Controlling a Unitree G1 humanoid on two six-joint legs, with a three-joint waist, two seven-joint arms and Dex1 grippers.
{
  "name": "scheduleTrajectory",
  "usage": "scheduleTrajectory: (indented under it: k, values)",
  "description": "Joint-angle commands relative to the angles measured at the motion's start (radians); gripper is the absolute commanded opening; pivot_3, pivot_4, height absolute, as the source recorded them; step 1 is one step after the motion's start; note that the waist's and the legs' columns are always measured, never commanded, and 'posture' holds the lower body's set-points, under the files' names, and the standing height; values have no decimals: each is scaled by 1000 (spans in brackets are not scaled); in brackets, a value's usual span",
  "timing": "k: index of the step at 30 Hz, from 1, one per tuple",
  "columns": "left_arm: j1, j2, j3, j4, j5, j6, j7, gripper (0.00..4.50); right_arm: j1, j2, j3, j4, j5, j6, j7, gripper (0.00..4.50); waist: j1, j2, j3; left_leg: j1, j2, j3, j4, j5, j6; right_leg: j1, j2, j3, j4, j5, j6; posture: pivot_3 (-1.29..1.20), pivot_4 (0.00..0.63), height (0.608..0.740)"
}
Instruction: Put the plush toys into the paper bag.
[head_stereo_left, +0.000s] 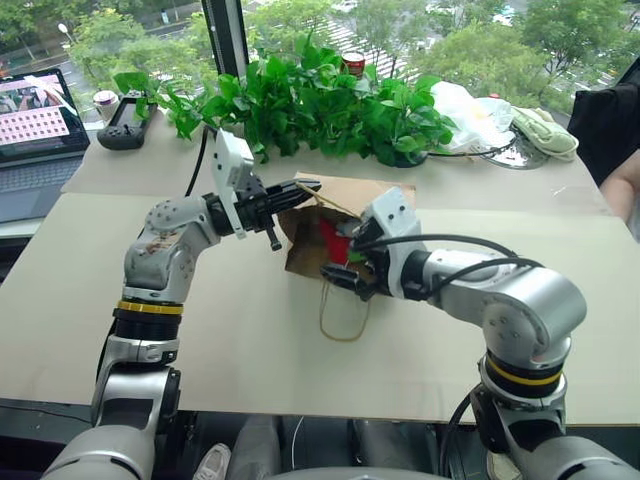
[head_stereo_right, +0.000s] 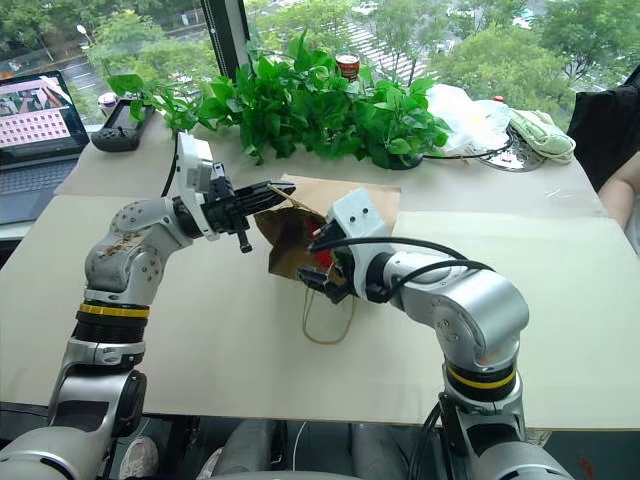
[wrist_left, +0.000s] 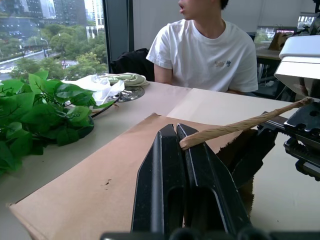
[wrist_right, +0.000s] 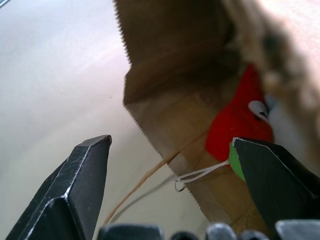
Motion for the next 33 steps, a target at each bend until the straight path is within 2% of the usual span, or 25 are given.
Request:
scheduleTrajectory:
  k: [1, 7, 13, 17, 22, 30, 33]
  values:
    - [-20, 11, 25, -6, 0, -25, 3, 0, 27, 27, -28, -53, -16, 17, -39, 4338, 1, 0, 0, 0, 0, 0, 0, 0, 0, 0, 0, 0, 0, 0, 0, 0, 150, 717]
    - [-24, 12, 23, -6, 0, -23, 2, 0, 10, 24, 2, -54, -27, -3, -47, 4338, 2, 0, 0, 0, 0, 0, 0, 0, 0, 0, 0, 0, 0, 0, 0, 0, 150, 717]
    - [-23, 15, 24, -13, 1, -21, 5, 0, 56, 11, -55, -155, 75, 15, 64, 4338, 2, 0, 0, -1, 0, 0, 0, 0, 0, 0, 0, 0, -1, 0, 0, 0, 150, 717]
    - [-21, 17, 22, -15, 1, -21, 5, 0, 89, 123, -109, -140, 113, 5, 77, 4338, -1, 0, 0, 0, 0, 0, 0, 0, 0, 0, 0, 0, -1, 0, 0, 0, 150, 717]
    - [-20, 18, 20, -16, 1, -20, 2, 0, 157, 205, -24, -5, 70, -47, 21, 4338, 0, 0, 0, 1, 0, -1, 0, 0, 0, 1, 0, 0, 0, 0, 0, 0, 150, 717]
    - [-22, 26, 21, -21, -1, -15, -3, 0, 229, 228, 97, 146, -38, -158, -89, 4338, 0, 0, 0, 0, 0, -1, 0, 0, 0, 1, 0, 0, -1, 0, 0, 0, 150, 717]
    - [-21, 32, 23, -20, -1, -15, -6, 0, 232, 269, 113, 192, -72, -226, -124, 4338, -2, 0, 0, 0, 0, -1, 0, 0, 0, 1, 0, 0, -1, 0, 0, 0, 150, 717]
